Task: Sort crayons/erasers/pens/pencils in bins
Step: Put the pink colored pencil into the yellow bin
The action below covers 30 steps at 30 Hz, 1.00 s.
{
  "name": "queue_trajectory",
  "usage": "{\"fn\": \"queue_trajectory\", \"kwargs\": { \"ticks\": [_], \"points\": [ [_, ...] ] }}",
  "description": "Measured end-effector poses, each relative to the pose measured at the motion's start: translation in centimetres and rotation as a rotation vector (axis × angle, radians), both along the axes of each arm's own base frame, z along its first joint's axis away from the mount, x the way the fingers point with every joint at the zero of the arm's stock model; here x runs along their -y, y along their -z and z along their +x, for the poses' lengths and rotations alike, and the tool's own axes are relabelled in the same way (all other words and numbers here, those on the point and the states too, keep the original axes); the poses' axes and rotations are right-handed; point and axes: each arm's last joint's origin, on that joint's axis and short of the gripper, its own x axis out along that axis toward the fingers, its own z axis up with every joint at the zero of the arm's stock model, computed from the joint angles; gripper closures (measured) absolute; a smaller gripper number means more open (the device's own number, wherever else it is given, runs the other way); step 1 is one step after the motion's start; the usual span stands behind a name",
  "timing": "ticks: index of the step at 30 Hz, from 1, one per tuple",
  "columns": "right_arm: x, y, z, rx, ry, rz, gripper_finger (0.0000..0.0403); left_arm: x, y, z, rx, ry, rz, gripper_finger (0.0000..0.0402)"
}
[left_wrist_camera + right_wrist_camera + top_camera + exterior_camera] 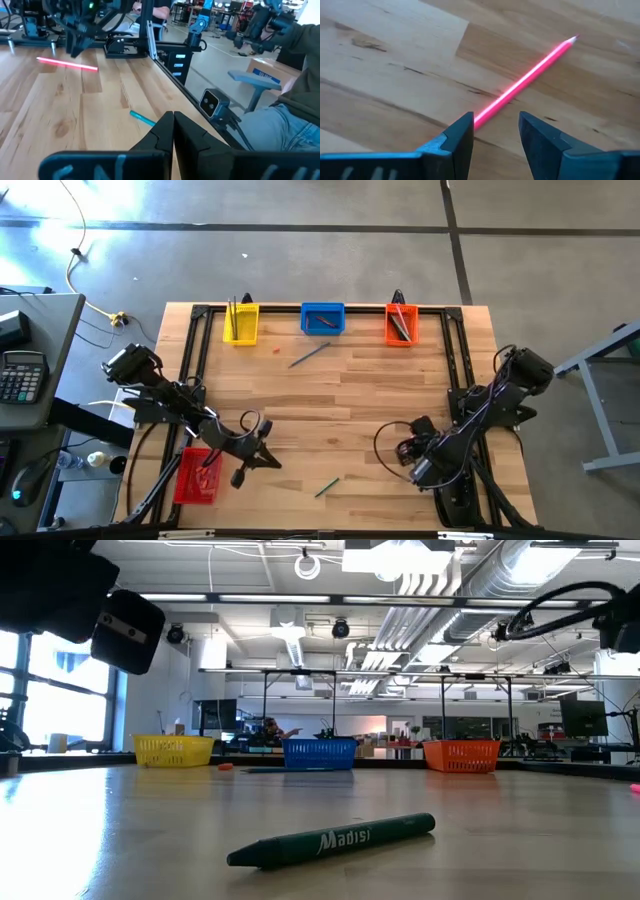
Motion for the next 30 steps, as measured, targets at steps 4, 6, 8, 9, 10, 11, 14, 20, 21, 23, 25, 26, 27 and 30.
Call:
{"fn": "queue_trajectory", "kwargs": {
  "ticks": [4,6,8,9,10,11,14,20,21,23,25,26,27,30],
  "points": [
    [0.7,1.2,-0.5,-0.017,0.019,-0.005,0.0246,0.1,-0.1,0.1,0.006,0.003,-0.001,0.0401],
    [1.1,1.7,-0.9,-0.033,0.042,-0.01,0.0245,0.1,-0.1,0.1,0.006,0.003,0.001,0.0401],
    [1.4,2.2,-1.2,-0.037,0.055,-0.019,0.0245,0.1,-0.1,0.1,0.006,0.003,0.001,0.0401],
    [1.6,2.4,-1.4,-0.036,0.057,-0.023,0.0245,0.1,-0.1,0.1,0.006,0.002,0.001,0.0401],
    [1.7,2.6,-1.4,-0.031,0.058,-0.026,0.0245,0.1,-0.1,0.1,0.006,0.002,0.001,0.0401],
    [1.7,2.7,-1.4,-0.021,0.057,-0.026,0.0245,0.1,-0.1,0.1,0.005,0.002,0.002,0.0401],
    [1.9,2.9,-1.5,-0.003,0.056,-0.03,0.0245,0.1,-0.1,0.1,0.005,0.002,0.001,0.0401],
    [1.7,2.1,-1.1,0.007,0.045,-0.069,0.0245,0.1,-0.1,0.1,0.004,0.002,0.002,0.0401],
    [1.5,1.9,-0.9,0.005,0.038,-0.067,0.0245,0.1,-0.1,0.1,0.004,0.0,0.001,0.0401],
    [1.3,1.3,-0.6,0.011,0.035,-0.068,0.0245,0.1,-0.1,0.1,0.004,-0.002,0.002,0.0401],
    [1.2,1.0,-0.1,0.051,0.036,-0.077,0.0245,0.1,-0.1,0.1,0.004,-0.002,0.002,0.0401],
    [1.2,0.9,0.2,0.075,0.041,-0.078,0.0245,0.1,-0.1,0.1,0.004,-0.003,0.002,0.0401],
    [1.2,0.9,0.5,0.092,0.044,-0.072,0.0245,0.1,-0.1,0.1,0.003,-0.003,0.002,0.0401],
    [1.8,1.4,0.9,0.102,0.042,-0.063,0.0245,0.1,-0.1,0.1,0.001,-0.003,0.001,0.0401]
  ]
}}
